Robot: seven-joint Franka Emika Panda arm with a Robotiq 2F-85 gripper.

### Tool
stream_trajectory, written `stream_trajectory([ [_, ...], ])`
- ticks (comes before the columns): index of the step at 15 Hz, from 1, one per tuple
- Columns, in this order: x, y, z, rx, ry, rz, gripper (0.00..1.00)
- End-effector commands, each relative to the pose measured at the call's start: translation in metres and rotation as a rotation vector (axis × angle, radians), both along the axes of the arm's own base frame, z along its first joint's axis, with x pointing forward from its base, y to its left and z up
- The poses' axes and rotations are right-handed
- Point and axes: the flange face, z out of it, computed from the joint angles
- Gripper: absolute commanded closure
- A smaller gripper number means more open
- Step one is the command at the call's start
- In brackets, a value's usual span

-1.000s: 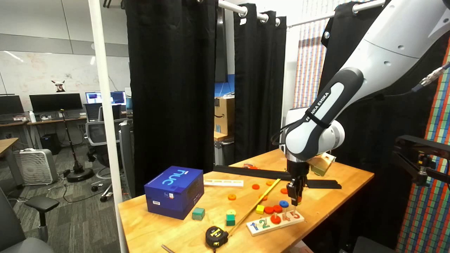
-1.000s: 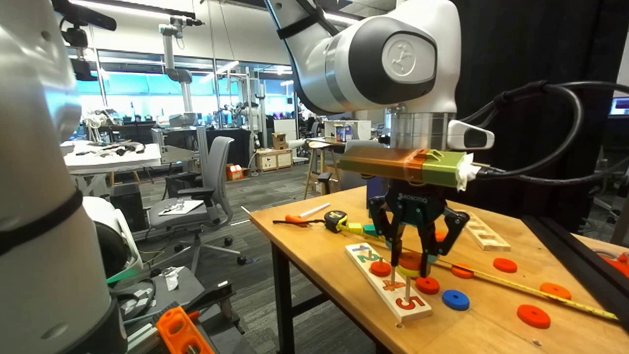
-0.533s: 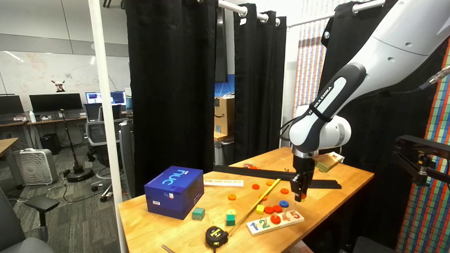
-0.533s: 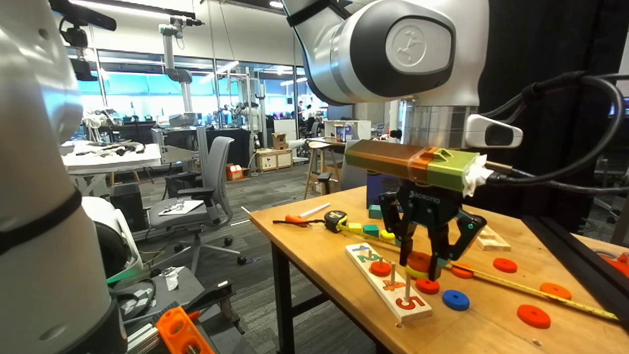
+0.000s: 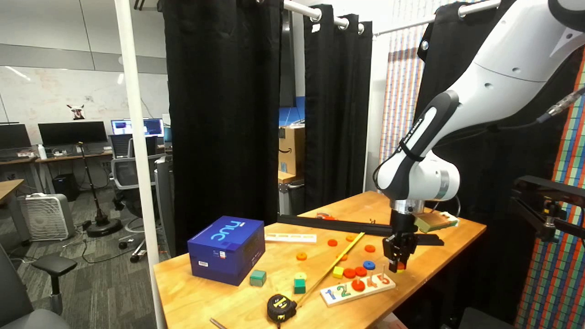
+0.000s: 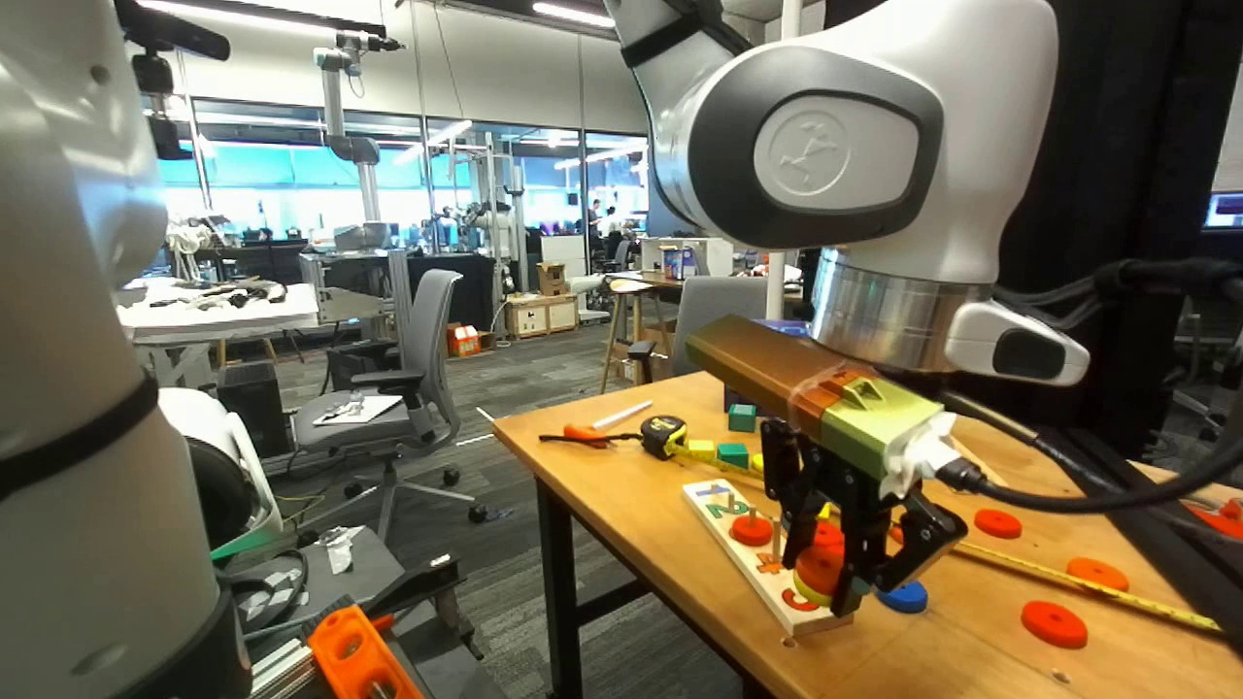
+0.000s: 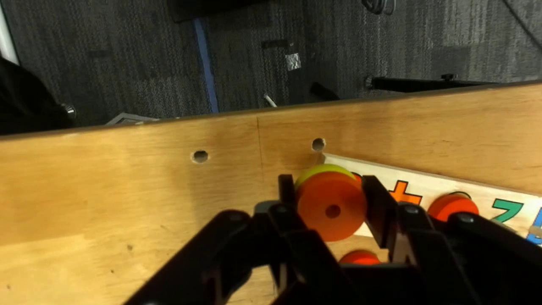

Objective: Remove the orange ring from the platform

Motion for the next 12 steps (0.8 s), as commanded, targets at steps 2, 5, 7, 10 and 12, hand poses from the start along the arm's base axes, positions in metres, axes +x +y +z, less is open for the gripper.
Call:
stream_trajectory([
  [2, 0.011, -0.014, -0.015, 0.013, 0.023, -0.047, 0.81],
  [5, 0.014, -0.028, -0.026, -0.008, 0.05, -0.11, 0.81],
  [7, 0.017, -0.039, -0.031, -0.008, 0.053, -0.145, 0.81],
  [10, 0.022, -0.053, -0.036, -0.001, 0.043, -0.18, 0.81],
  [12, 0.026, -0.059, -0.04, 0.006, 0.04, -0.202, 0.81],
])
